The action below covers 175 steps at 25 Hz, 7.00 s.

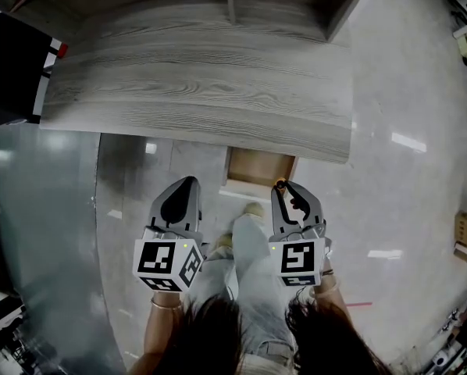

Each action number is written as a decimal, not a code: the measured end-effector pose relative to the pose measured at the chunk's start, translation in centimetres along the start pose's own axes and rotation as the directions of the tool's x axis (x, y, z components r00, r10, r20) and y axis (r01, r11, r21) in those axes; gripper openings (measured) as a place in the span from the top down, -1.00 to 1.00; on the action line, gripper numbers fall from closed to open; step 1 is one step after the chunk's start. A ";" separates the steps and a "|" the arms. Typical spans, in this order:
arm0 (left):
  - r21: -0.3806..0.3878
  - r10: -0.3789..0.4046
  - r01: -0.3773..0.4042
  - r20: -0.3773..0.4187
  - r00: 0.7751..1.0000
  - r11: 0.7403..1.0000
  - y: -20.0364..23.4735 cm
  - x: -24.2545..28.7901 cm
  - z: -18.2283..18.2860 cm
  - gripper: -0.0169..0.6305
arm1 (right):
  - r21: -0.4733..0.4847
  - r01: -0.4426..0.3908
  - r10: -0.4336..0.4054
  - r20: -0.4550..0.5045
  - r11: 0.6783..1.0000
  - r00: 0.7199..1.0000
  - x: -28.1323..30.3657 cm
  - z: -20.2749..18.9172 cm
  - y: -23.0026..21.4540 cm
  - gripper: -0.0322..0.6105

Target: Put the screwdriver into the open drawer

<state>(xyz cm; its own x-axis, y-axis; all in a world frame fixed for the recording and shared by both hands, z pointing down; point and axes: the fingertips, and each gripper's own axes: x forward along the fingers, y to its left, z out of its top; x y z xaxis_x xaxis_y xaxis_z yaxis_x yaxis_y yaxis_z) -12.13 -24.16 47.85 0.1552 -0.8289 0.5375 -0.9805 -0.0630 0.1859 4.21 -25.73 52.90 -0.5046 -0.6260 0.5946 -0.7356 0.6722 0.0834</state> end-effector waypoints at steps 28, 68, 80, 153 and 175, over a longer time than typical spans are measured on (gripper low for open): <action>-0.045 0.031 -0.033 -0.038 0.999 0.998 1.2 5.7 -6.6 0.88 | -0.059 -0.016 0.000 -0.251 0.998 0.968 8.5 -11.3 1.0 0.63; -0.135 0.078 -0.091 -0.099 0.992 0.987 2.1 8.0 -10.0 0.88 | -0.143 -0.154 0.074 -0.451 0.978 0.889 14.6 -14.5 3.3 0.63; -0.139 0.070 -0.086 -0.117 0.991 0.986 1.8 8.4 -11.0 0.88 | -0.188 -0.190 0.070 -0.509 0.964 0.858 15.2 -15.2 4.2 0.63; -0.114 -0.005 -0.011 -0.136 0.991 0.993 1.2 7.3 -12.7 0.88 | -0.083 -0.132 0.070 -0.524 0.988 0.849 12.8 -14.8 4.5 0.58; -0.061 -0.100 0.091 -0.146 0.984 0.994 -0.1 3.5 -12.4 0.88 | -0.017 0.051 -0.054 -0.412 0.999 0.910 6.6 -10.7 5.0 0.69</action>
<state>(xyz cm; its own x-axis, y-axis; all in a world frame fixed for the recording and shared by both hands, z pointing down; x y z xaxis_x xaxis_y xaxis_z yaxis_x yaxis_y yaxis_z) -9.97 -20.18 59.96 0.2678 -0.7286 0.6304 -0.9531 -0.1046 0.2841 2.01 -22.27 65.86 -0.2336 -0.4427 0.8657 -0.7528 0.6459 0.1272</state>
